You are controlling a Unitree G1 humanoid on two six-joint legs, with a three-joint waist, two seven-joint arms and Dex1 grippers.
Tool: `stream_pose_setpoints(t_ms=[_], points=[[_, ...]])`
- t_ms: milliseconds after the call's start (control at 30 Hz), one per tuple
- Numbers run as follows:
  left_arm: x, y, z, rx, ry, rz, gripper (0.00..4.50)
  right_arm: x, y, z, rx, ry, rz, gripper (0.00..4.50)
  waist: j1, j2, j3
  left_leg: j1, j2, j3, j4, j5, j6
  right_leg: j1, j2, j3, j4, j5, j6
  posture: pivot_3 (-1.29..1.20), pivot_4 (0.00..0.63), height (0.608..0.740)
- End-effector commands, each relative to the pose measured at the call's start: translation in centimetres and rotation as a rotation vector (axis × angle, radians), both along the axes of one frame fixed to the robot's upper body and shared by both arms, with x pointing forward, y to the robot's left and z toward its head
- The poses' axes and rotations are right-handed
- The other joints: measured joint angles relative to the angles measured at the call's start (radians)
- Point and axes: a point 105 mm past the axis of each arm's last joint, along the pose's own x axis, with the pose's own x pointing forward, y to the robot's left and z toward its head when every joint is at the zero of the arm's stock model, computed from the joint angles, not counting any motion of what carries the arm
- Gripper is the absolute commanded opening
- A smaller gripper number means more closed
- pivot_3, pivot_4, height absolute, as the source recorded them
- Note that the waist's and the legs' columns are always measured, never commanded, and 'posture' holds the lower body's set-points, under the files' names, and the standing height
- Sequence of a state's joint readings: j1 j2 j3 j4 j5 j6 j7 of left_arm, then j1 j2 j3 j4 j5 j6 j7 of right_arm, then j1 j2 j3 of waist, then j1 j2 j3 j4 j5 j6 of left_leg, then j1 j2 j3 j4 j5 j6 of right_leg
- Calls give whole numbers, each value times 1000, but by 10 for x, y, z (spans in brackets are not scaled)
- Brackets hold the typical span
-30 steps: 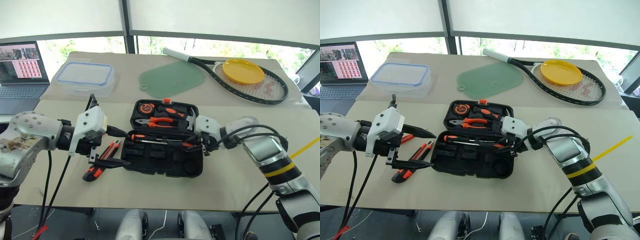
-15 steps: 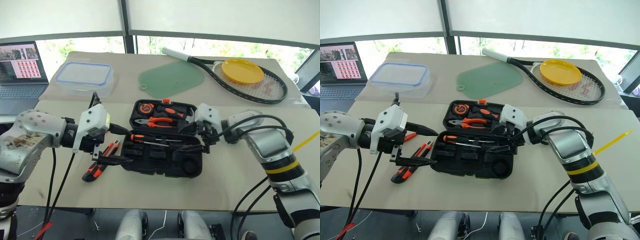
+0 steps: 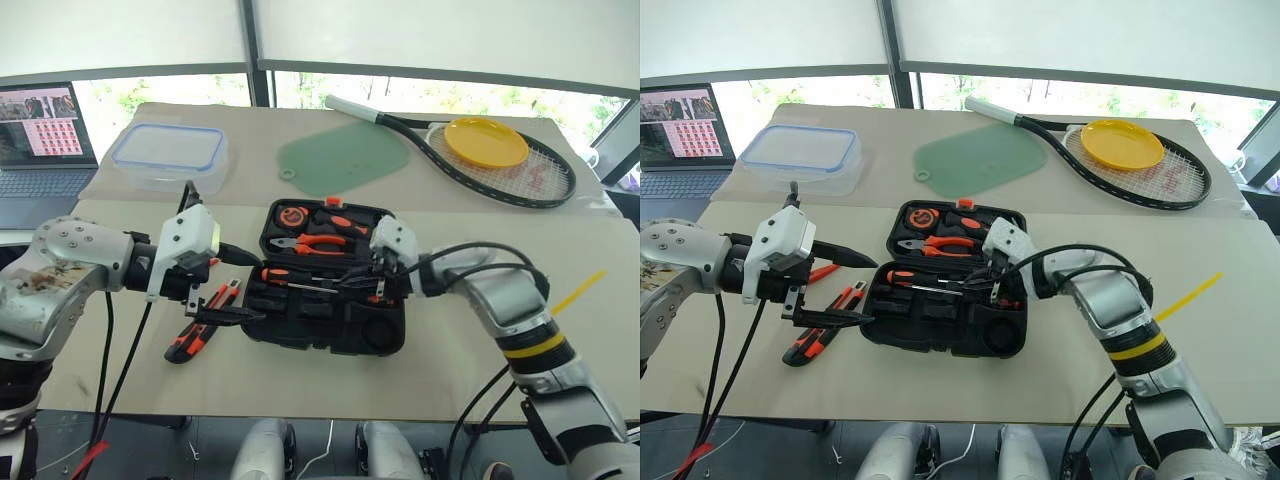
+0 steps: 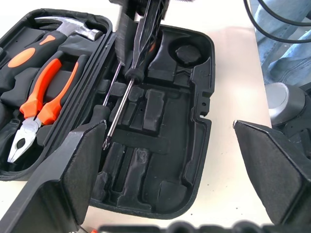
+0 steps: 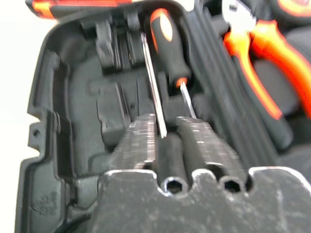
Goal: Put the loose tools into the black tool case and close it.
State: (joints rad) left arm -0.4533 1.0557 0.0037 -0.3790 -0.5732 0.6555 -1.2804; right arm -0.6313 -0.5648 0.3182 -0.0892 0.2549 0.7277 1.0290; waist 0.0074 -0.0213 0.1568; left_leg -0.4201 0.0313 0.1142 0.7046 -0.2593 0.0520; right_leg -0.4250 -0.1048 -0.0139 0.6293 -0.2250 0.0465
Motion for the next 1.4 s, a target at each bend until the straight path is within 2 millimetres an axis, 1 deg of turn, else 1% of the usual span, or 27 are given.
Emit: stream_pose_setpoints(t_ms=[33,100,200,300,367,400,533,567,600,633,667,700,733,833,867,900,933,1000,1033,1067,1100,1133,1200,1233,1267,1333,1400], points=[[-1,0,5,7,-33,-16,4500,-1,1,-12,-61,-24,10,41,-1,0,0,0,0,0,0,0,0,0,0,0,0,0,0,0,150,738],[0,-1,5,7,-32,-15,4500,3,0,-25,-130,-39,-1,41,-3,0,0,0,0,0,0,0,0,0,0,0,0,0,0,0,150,738],[1,-1,4,10,-30,-14,4500,2,-2,-36,-194,-59,19,41,-5,0,0,2,0,0,0,0,0,1,0,0,0,0,0,0,150,738],[1,0,2,13,-30,-11,4500,-3,0,-38,-208,-58,50,41,-4,0,0,3,0,0,0,0,0,2,0,0,0,0,0,0,150,738],[3,0,2,9,-32,-3,4500,-4,2,-32,-188,-63,56,41,-4,-1,0,3,0,0,0,0,0,2,0,0,0,0,0,0,150,738],[4,1,2,7,-34,6,4500,-4,3,-27,-167,-67,57,41,-4,-1,0,3,1,0,0,0,0,2,0,0,0,0,0,0,150,738],[9,7,-2,-1,-39,60,4500,-9,12,17,21,-81,76,41,-4,-1,0,3,1,0,0,0,0,2,0,0,0,0,0,0,150,738],[12,12,-4,-5,-49,105,4500,-11,11,38,89,-98,73,41,-4,-1,0,2,1,0,0,0,0,2,0,0,0,0,0,0,150,738],[15,16,-5,-8,-56,136,4500,-12,10,51,132,-109,71,41,-4,0,0,2,1,0,-1,0,0,1,0,0,0,0,0,0,150,738],[19,26,-5,-22,-68,215,4500,-16,2,71,185,-110,61,41,-5,0,0,1,1,0,-1,0,0,0,0,1,0,0,0,0,150,738],[22,41,-7,-35,-72,310,4500,-21,-7,84,215,-111,58,303,-6,0,0,0,1,0,-1,0,0,-1,0,1,0,0,0,0,150,738],[23,54,-9,-39,-78,388,4500,-27,-15,92,228,-109,58,598,-7,0,1,0,1,0,-1,0,0,-1,0,1,0,0,0,0,150,738],[23,63,-10,-41,-83,438,4500,-31,-21,97,234,-106,58,752,-6,0,1,-1,2,0,-2,0,0,-2,0,1,0,0,0,0,150,738],[7,108,-25,-8,-72,618,4500,-51,-42,97,200,-105,74,1795,-7,-1,1,-1,2,-1,-4,-2,4,-1,0,-1,-2,0,-1,0,150,738],[2,117,-28,2,-67,654,4500,-55,-46,97,193,-102,77,2102,-7,-1,1,0,2,-1,-6,-3,5,0,-1,-1,-3,0,-1,0,150,738],[-5,131,-33,21,-57,700,4500,-62,-52,98,192,-91,81,2539,-8,-1,1,1,2,-1,-7,-3,5,0,-2,-1,-4,0,-1,0,150,738],[-12,146,-37,46,-48,740,4500,-69,-57,98,190,-80,88,2732,-8,-1,1,1,2,-1,-7,-3,5,-1,-2,-1,-4,0,-1,0,150,738],[-24,165,-42,91,-34,782,4500,-81,-65,99,179,-59,103,3482,-9,-1,1,1,1,0,-8,-3,5,-2,-3,-1,-4,0,-2,0,150,738],[-26,171,-43,111,-30,786,4500,-86,-67,98,172,-52,111,3775,-9,-1,1,1,2,0,-8,-3,5,-2,-4,-1,-4,-1,-2,0,150,738],[-26,175,-43,134,-28,781,4500,-90,-70,98,167,-48,115,4176,-6,-1,1,2,2,0,-9,-3,5,-2,-4,-2,-3,-1,-3,0,150,738],[-25,178,-43,154,-27,771,4500,-92,-71,99,166,-44,116,4452,-1,-1,1,2,2,0,-9,-4,5,-1,-5,-3,-3,-1,-3,0,150,738],[-24,179,-42,164,-27,762,4500,-93,-72,99,166,-43,115,4452,4,-2,1,4,2,-1,-9,-4,4,0,-5,-4,-3,-1,-4,0,150,738],[-12,177,-40,188,-20,716,4500,-94,-72,100,174,-47,107,4452,9,-2,1,6,2,-1,-9,-5,2,-1,-7,-6,-4,-3,-9,0,150,738],[-5,174,-39,203,-13,690,4500,-94,-71,100,175,-50,104,4452,12,-2,1,6,2,-2,-9,-8,-4,-1,-8,-7,-4,-6,-13,0,150,738],[3,171,-39,226,-5,662,4500,-95,-71,100,177,-54,101,4452,16,-2,1,6,2,-2,-9,-7,-4,-2,-8,-7,-4,-5,-13,0,150,738],[13,169,-38,254,5,635,4500,-95,-70,100,179,-58,97,4452,14,-2,1,6,1,-1,-9,-7,-4,-1,-8,-7,-3,-5,-13,0,150,738],[38,159,-41,292,50,590,4500,-100,-69,98,184,-61,89,4452,12,-2,1,5,1,0,-9,-4,3,1,-8,-6,-3,-1,-7,0,150,738]])
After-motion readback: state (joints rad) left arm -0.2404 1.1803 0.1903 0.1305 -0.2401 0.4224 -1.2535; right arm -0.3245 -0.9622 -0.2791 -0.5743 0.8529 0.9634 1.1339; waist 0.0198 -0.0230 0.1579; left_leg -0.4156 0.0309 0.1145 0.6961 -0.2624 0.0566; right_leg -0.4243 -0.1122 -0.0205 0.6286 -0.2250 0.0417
